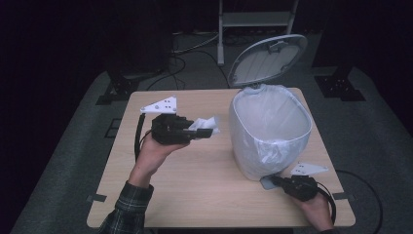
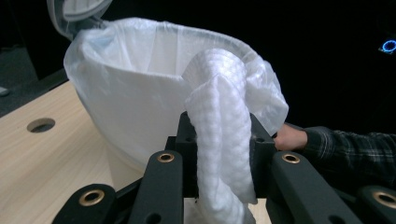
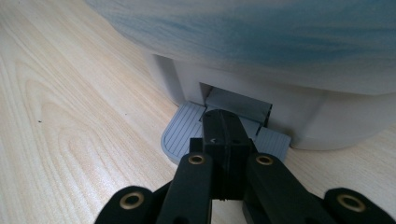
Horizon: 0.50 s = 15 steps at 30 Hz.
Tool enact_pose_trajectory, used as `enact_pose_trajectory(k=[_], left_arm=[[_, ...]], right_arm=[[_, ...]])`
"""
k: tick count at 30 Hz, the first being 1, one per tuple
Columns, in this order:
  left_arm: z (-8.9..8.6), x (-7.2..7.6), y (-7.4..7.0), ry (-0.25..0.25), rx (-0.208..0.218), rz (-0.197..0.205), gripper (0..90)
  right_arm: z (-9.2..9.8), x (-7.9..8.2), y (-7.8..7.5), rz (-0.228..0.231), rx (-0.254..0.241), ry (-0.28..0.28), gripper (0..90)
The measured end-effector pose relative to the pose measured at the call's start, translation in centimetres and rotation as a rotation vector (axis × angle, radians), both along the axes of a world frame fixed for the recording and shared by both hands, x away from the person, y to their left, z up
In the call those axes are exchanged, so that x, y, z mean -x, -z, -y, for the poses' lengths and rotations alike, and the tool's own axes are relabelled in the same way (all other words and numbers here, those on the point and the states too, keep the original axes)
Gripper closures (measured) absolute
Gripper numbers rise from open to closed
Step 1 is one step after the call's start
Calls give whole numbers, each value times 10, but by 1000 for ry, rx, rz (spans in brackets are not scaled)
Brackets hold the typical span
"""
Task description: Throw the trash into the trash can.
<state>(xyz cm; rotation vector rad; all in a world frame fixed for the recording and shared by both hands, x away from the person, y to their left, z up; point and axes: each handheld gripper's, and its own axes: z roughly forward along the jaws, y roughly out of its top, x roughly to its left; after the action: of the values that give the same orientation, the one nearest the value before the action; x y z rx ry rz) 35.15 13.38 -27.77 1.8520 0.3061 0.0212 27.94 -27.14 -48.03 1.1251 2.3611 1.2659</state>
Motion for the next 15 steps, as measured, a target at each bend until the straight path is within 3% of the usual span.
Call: enact_pose_trajectory(k=[15], left_arm=[[28,-11,-21,53,21,10,726]], right_arm=[[0,0,0,-4,-3,-1,900]])
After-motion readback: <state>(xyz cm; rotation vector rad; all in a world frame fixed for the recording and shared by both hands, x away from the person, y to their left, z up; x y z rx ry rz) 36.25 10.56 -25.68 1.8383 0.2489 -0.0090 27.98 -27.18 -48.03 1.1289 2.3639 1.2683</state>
